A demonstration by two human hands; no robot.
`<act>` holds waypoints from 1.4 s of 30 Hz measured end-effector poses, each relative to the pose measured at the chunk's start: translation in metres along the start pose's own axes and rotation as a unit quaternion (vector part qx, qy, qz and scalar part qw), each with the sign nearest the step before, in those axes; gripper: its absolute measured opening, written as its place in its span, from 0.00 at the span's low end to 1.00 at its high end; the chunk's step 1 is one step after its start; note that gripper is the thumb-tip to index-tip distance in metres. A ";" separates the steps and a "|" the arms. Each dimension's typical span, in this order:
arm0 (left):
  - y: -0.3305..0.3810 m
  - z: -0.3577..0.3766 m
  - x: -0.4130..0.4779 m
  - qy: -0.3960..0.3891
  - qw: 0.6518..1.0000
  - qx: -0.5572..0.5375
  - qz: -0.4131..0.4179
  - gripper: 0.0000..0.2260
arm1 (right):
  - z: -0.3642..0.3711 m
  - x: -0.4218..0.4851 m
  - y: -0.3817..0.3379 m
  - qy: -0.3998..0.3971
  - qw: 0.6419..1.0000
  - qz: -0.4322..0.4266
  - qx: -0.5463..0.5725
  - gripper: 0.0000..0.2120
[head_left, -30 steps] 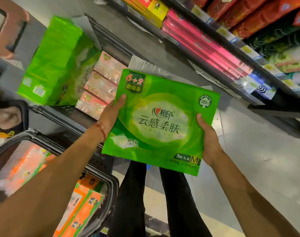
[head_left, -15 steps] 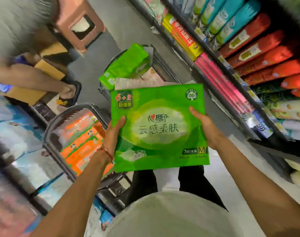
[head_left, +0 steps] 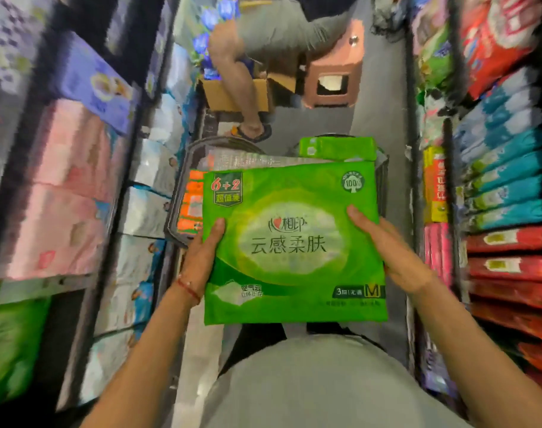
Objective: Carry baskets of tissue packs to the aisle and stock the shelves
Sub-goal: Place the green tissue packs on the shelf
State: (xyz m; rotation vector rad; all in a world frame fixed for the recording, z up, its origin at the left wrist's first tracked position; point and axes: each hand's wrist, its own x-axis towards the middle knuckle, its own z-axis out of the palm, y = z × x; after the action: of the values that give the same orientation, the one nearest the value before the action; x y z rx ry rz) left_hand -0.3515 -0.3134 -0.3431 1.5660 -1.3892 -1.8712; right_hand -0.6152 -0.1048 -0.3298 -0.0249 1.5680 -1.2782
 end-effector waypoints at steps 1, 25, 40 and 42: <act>-0.002 -0.006 -0.021 0.014 0.999 -0.029 -0.001 0.30 | 0.007 -0.009 -0.009 -0.027 0.999 -0.014 -0.015 0.29; -0.133 -0.187 -0.442 0.419 0.843 -0.310 0.134 0.35 | 0.273 -0.230 0.071 -0.440 0.866 -0.065 -0.229 0.26; 0.016 -0.276 -0.480 0.547 0.760 -0.265 0.228 0.21 | 0.456 -0.276 -0.037 -0.603 0.752 -0.177 -0.197 0.26; 0.042 -0.286 -0.469 0.566 0.746 -0.255 0.240 0.17 | 0.478 -0.266 -0.058 -0.611 0.742 -0.199 -0.191 0.28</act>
State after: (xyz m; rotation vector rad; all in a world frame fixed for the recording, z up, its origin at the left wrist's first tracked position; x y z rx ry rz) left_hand 0.0480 -0.1101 -0.0225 1.3882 -0.5237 -0.5875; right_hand -0.1921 -0.3058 -0.0404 -1.2707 0.5892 -0.8315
